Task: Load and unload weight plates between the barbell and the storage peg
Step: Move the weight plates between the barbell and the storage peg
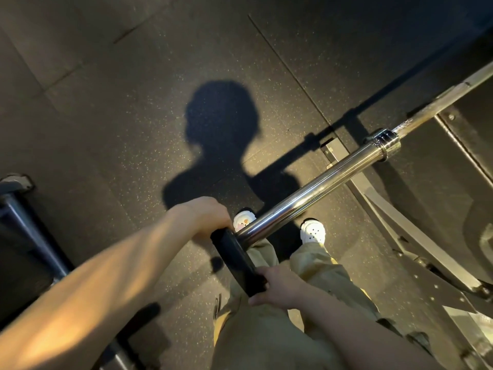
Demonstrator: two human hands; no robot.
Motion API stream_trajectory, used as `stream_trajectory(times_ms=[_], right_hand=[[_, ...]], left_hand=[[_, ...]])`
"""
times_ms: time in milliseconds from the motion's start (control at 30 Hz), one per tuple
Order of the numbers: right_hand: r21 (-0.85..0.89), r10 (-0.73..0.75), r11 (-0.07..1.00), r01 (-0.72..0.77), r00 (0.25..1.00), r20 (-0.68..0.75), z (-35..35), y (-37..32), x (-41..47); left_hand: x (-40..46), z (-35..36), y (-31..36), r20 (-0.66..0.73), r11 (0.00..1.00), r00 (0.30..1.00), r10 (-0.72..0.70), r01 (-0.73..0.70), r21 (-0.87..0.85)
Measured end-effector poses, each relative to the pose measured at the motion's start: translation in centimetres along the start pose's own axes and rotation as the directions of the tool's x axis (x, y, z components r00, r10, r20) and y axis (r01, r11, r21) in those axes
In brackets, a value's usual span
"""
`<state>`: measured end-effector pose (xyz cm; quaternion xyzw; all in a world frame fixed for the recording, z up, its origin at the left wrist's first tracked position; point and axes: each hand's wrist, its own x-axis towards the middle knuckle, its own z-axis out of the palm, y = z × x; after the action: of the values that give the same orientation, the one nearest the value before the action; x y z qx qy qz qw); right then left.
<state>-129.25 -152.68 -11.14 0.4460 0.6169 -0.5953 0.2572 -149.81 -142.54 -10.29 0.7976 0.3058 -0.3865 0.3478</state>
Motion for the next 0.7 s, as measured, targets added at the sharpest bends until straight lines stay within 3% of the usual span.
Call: stream_trajectory(times_ms=[100, 167, 233, 267, 300, 333, 367, 400, 433, 467, 500, 567, 700], right_hand=[[0.001, -0.016, 1.0, 0.016, 1.0, 0.002, -0.5, -0.4, 0.1], [-0.013, -0.04, 0.999, 0.04, 0.999, 0.01, -1.3, -1.0, 0.4], [-0.033, -0.06, 0.998, 0.06, 0.998, -0.004, -1.9, -1.9, 0.8], [-0.042, -0.064, 0.997, 0.064, 0.998, -0.017, -2.1, -2.2, 1.1], [-0.055, -0.066, 0.996, 0.064, 0.997, -0.032, -2.3, -2.6, 1.3], [-0.072, -0.066, 0.995, 0.063, 0.997, -0.038, -2.4, -3.0, 1.6], [-0.078, -0.066, 0.995, 0.063, 0.997, -0.043, -2.5, -3.4, 1.8], [-0.072, -0.068, 0.995, 0.064, 0.997, -0.044, -2.5, -3.7, 2.1], [-0.062, -0.071, 0.996, 0.068, 0.997, -0.043, -2.5, -4.1, 2.4], [-0.047, -0.073, 0.996, 0.071, 0.996, -0.046, -2.5, -4.3, 2.6], [-0.03, -0.073, 0.997, 0.071, 0.996, -0.049, -2.4, -4.5, 2.7], [0.025, -0.057, 0.998, 0.058, 0.997, -0.043, -2.0, -4.5, 2.7], [0.196, -0.007, 0.981, 0.003, 1.0, 0.021, -1.3, -3.9, 2.1]], left_hand=[[-0.1, 0.6, -0.8, -0.088, 1.0, 0.996, -0.028, 0.027, -0.004], [-0.3, 1.9, -1.4, -0.183, 0.99, 0.976, -0.121, 0.106, -0.089], [-0.2, 4.5, -1.7, -0.297, 0.916, 0.9, -0.319, 0.212, -0.341], [-0.2, 5.9, -1.4, -0.327, 0.81, 0.826, -0.46, 0.238, -0.536], [-0.2, 6.9, -0.6, -0.279, 0.614, 0.732, -0.621, 0.233, -0.754], [-0.1, 7.8, 0.5, -0.144, 0.305, 0.623, -0.769, 0.16, -0.939], [-0.1, 8.1, 1.8, 0.083, -0.091, 0.528, -0.845, 0.011, -0.996], [-0.2, 8.4, 3.1, 0.299, -0.437, 0.5, -0.813, -0.183, -0.881], [-0.3, 8.5, 4.3, 0.442, -0.665, 0.539, -0.717, -0.337, -0.667], [-0.5, 8.3, 5.3, 0.49, -0.78, 0.612, -0.621, -0.417, -0.467], [-0.5, 8.1, 5.8, 0.474, -0.826, 0.677, -0.562, -0.438, -0.354], [-0.2, 7.3, 6.3, 0.427, -0.848, 0.742, -0.518, -0.38, -0.368], [0.4, 5.6, 5.8, 0.453, -0.762, 0.651, -0.609, -0.322, -0.562]])
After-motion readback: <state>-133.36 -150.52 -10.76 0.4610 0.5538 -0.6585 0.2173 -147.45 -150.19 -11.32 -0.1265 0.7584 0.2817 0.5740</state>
